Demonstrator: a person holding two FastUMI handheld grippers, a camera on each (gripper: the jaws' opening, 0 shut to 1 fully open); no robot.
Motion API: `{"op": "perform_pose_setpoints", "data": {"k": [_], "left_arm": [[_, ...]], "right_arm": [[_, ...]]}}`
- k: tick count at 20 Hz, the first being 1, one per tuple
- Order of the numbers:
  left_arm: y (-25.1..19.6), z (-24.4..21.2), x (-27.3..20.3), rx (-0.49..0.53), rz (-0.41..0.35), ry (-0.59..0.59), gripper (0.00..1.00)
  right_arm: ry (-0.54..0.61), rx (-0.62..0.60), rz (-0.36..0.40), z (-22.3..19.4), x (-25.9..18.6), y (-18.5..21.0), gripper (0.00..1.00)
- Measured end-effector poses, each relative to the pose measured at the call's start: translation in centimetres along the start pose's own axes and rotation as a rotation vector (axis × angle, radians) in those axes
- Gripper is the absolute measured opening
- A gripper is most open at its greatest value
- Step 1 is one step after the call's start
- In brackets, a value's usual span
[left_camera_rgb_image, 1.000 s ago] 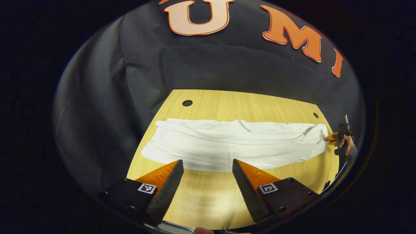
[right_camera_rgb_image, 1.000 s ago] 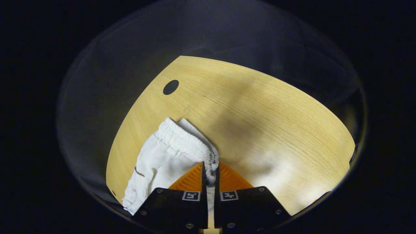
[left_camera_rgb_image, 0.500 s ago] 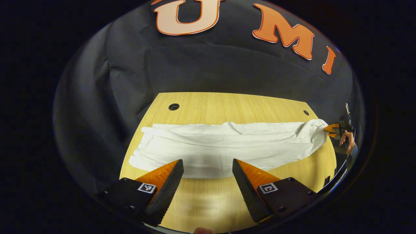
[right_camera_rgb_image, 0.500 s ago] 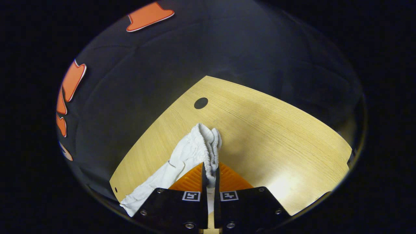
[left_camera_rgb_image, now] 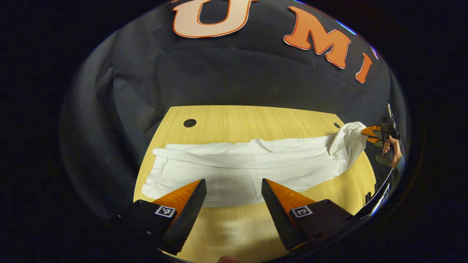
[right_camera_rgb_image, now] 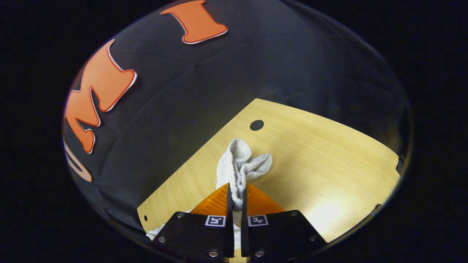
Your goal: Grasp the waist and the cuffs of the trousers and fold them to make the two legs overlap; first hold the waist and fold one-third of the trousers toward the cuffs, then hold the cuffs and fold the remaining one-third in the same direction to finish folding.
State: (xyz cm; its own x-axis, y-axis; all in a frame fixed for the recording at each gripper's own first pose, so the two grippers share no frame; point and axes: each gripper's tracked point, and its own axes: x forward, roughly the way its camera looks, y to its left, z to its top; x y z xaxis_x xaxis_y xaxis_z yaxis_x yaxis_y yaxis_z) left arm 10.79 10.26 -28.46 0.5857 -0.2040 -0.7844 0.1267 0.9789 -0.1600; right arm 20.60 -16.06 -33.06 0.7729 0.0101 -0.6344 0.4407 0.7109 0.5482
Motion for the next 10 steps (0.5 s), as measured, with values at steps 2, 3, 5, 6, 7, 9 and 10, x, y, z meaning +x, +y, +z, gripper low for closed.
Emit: {"op": "perform_pose_setpoints", "data": {"k": [2,3,5,6,7,9,10], "left_arm": [[0.6,-0.1,0.0,-0.003,-0.006,0.001,1.0],[1.1,0.0,0.2,-0.007,-0.003,-0.002,1.0],[2.0,0.2,0.3,-0.019,-0.004,-0.013,0.99],[2.5,0.1,0.3,-0.026,-0.004,-0.008,1.0],[3.3,-0.2,0.3,-0.036,-0.004,-0.005,1.0],[4.3,-0.6,0.4,-0.061,-0.009,0.005,1.0],[4.9,-0.8,0.6,-0.072,-0.007,0.005,0.99]], "right_arm": [[-0.014,-0.013,0.016,0.2,0.1,0.1,0.08],[-0.017,-0.019,0.032,0.2,0.3,0.3,0.08],[-0.001,-0.027,0.053,0.0,0.3,0.2,0.08],[0.001,-0.031,0.058,0.2,0.3,0.1,0.08],[-0.001,-0.037,0.07,0.3,0.3,0.2,0.08],[-0.003,-0.05,0.094,0.2,0.4,0.2,0.07],[0.007,-0.062,0.102,0.0,0.7,-0.1,0.08]]}}
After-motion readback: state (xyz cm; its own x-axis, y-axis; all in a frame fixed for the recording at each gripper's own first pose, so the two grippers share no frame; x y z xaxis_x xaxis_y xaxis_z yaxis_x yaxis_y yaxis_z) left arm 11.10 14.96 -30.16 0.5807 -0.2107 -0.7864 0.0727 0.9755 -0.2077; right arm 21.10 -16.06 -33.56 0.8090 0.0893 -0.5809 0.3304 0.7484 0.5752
